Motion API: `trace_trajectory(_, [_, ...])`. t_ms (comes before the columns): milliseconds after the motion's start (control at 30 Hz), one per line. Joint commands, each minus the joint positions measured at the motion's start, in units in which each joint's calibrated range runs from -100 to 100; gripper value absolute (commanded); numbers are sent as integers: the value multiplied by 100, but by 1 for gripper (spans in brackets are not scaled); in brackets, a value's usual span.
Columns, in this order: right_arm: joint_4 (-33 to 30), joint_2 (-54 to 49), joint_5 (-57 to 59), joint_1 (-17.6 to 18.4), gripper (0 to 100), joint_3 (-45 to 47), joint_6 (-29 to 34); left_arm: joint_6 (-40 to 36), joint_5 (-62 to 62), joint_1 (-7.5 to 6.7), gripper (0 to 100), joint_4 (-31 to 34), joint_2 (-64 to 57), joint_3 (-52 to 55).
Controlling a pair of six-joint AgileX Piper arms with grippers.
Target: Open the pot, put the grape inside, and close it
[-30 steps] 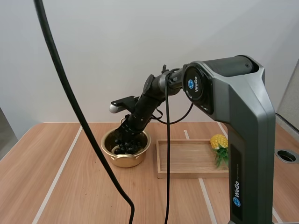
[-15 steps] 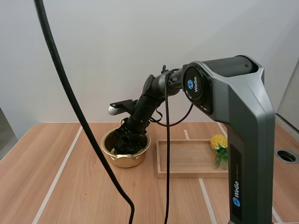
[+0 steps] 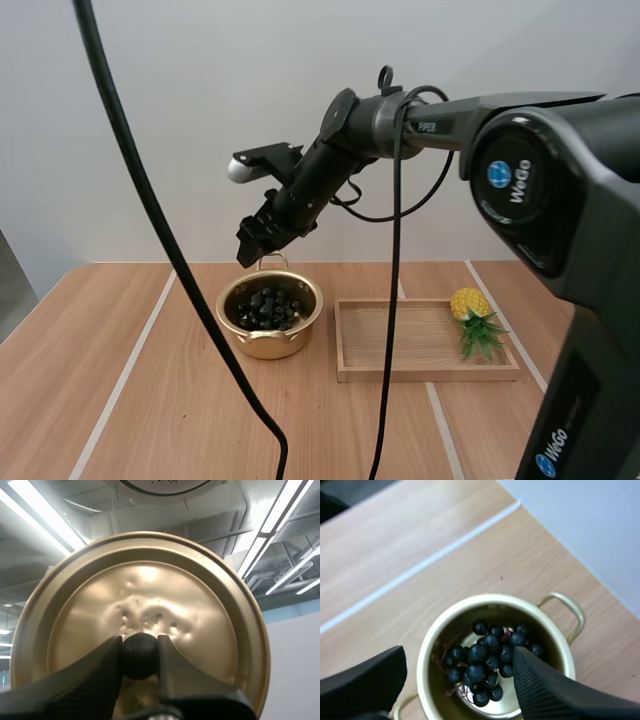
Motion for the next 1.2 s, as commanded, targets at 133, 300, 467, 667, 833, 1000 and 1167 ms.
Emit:
trace_trajectory(133, [98, -1206, 16, -18, 100, -14, 263, -21, -256, 2, 0, -20, 0, -29])
trace_trajectory(300, [-228, -2054, 316, -18, 100, -14, 406, -21, -256, 2, 0, -20, 0, -29])
trace_trajectory(467, [-1021, -2817, 971, -18, 100, -14, 771, -21, -256, 2, 0, -20, 0, -29])
trace_trajectory(667, [-1704, -3669, 1570, -18, 100, -14, 1049, -21, -256, 2, 0, -20, 0, -29])
trace_trajectory(833, [-1896, -4280, 1570, -18, 100, 14, 1245, -21, -256, 2, 0, -20, 0, -29])
trace_trajectory(1000, [-2005, -4986, 1570, -18, 100, 319, 1382, -21, -62, 2, 0, -20, 0, -29])
trace_trajectory(1167, [-2391, -5822, 1570, -18, 100, 824, 1503, -21, 192, 2, 0, -20, 0, -29])
